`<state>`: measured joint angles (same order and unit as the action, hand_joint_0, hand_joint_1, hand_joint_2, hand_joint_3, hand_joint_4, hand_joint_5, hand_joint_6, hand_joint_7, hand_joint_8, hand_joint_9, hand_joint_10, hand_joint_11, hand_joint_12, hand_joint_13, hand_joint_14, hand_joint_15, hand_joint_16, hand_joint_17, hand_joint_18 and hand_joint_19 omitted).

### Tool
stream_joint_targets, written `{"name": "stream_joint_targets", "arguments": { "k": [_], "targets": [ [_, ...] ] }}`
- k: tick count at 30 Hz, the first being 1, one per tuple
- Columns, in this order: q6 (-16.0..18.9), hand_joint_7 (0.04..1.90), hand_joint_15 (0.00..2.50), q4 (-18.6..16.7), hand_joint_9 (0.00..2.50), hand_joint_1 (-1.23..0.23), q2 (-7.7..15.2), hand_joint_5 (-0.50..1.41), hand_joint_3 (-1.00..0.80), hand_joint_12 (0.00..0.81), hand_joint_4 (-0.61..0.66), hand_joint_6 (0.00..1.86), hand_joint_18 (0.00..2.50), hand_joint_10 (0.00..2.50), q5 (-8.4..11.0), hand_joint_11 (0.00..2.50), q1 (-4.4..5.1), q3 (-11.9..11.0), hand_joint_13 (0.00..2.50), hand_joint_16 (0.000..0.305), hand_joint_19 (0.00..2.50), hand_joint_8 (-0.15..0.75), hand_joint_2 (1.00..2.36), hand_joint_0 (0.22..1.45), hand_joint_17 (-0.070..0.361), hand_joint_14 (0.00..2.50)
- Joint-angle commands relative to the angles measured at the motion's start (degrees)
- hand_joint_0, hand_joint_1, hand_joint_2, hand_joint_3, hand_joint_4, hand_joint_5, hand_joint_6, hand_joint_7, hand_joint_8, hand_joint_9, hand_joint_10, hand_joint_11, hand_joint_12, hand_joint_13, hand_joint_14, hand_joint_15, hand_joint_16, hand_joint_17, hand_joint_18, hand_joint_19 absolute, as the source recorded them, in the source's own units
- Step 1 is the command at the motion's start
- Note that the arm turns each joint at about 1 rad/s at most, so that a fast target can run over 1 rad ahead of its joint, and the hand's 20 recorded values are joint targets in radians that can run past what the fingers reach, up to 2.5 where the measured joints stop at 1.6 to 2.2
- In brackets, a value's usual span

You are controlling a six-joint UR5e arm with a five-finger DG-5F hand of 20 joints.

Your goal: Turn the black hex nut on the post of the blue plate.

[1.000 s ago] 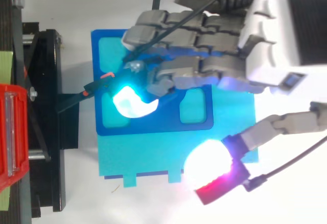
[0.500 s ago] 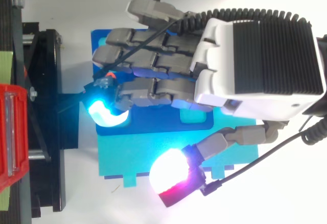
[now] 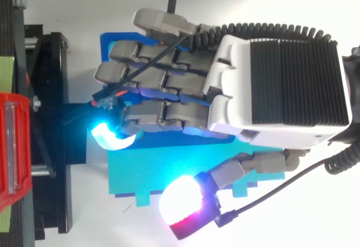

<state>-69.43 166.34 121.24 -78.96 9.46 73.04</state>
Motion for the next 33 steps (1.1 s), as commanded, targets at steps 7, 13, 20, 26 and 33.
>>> {"name": "stream_joint_targets", "arguments": {
  "k": [7, 13, 20, 26, 33],
  "targets": [
    [-1.58, 0.71, 0.0, 0.21, 0.23, -0.42, 0.05, -0.22, -0.5, 0.308, 0.15, 0.5, 0.0, 0.0, 0.47, 0.0, 0.47, 0.0, 0.14, 0.046, 0.0, 0.195, 1.0, 0.46, 0.103, 0.0],
    [-1.67, 0.71, 0.0, 0.3, 0.24, -0.41, 0.05, -0.22, -0.5, 0.309, 0.15, 0.5, 0.0, 0.0, 1.0, 0.0, 0.82, 0.0, 0.14, 0.045, 0.0, 0.196, 1.0, 0.46, 0.102, 0.0],
    [-2.37, 0.71, 0.0, 0.48, 0.24, -0.41, -0.04, -0.22, -0.5, 0.31, 0.15, 0.5, 0.0, 0.0, 1.53, 0.0, 1.26, 0.0, 0.15, 0.045, 0.0, 0.197, 1.0, 0.46, 0.102, 0.0],
    [-2.46, 0.71, 0.0, 0.48, 0.24, -0.41, 0.05, -0.22, -0.5, 0.311, 0.15, 0.5, 0.0, 0.0, 1.79, 0.0, 1.35, 0.0, 0.15, 0.045, 0.0, 0.197, 1.0, 0.46, 0.102, 0.0],
    [-3.52, 0.71, 0.0, 0.65, 0.24, -0.41, 2.07, -0.22, -0.5, 0.312, 0.16, 0.5, 0.0, 0.0, 1.97, 0.0, 1.7, -0.88, 0.15, 0.045, 0.0, 0.197, 1.0, 0.46, 0.102, 0.0]
  ]
}}
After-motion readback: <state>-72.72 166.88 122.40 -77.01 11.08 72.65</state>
